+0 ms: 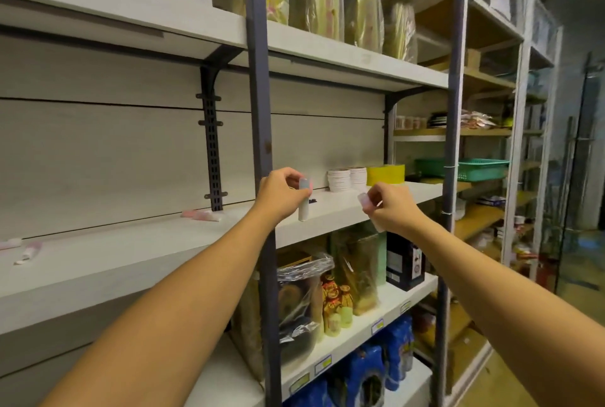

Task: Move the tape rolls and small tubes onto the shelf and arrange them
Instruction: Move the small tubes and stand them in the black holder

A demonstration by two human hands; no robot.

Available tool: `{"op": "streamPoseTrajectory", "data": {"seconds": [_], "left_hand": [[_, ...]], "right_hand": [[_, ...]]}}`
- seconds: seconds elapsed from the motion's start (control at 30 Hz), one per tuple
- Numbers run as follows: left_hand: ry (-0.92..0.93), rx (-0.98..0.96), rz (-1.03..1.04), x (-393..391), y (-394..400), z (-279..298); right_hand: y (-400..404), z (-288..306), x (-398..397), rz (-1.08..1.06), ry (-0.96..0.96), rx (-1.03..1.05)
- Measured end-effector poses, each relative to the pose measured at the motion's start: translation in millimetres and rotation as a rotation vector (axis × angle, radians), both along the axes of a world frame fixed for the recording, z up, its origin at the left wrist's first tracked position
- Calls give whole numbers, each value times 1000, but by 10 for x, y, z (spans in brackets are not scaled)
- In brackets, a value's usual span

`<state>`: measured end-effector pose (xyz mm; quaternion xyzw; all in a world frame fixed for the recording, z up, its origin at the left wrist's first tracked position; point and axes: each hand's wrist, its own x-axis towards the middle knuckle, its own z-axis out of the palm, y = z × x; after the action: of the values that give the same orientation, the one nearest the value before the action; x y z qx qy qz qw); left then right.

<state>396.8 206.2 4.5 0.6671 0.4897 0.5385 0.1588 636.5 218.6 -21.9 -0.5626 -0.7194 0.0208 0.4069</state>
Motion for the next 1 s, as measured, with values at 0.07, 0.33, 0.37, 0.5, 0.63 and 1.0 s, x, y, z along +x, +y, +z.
{"op": "streamPoseTrajectory", "data": {"seconds": [0.07, 0.33, 0.37, 0.5, 0.63, 1.0], "left_hand": [[14, -7, 35, 107, 99, -27], [-5, -32, 175, 299, 696, -57], [-9, -27, 199, 316, 801, -55], [-22, -15, 258, 358, 1222, -48], [-106, -11, 308, 337, 1675, -27], [-84, 55, 460, 257, 2385, -98]], "right_hand": [[123, -50, 84, 5, 20, -10], [641, -139, 196, 57, 56, 19], [737, -137, 189, 62, 57, 26], [1148, -98, 87, 109, 62, 86], [1597, 6, -19, 165, 46, 167], [2645, -8, -326, 338, 122, 223]]}}
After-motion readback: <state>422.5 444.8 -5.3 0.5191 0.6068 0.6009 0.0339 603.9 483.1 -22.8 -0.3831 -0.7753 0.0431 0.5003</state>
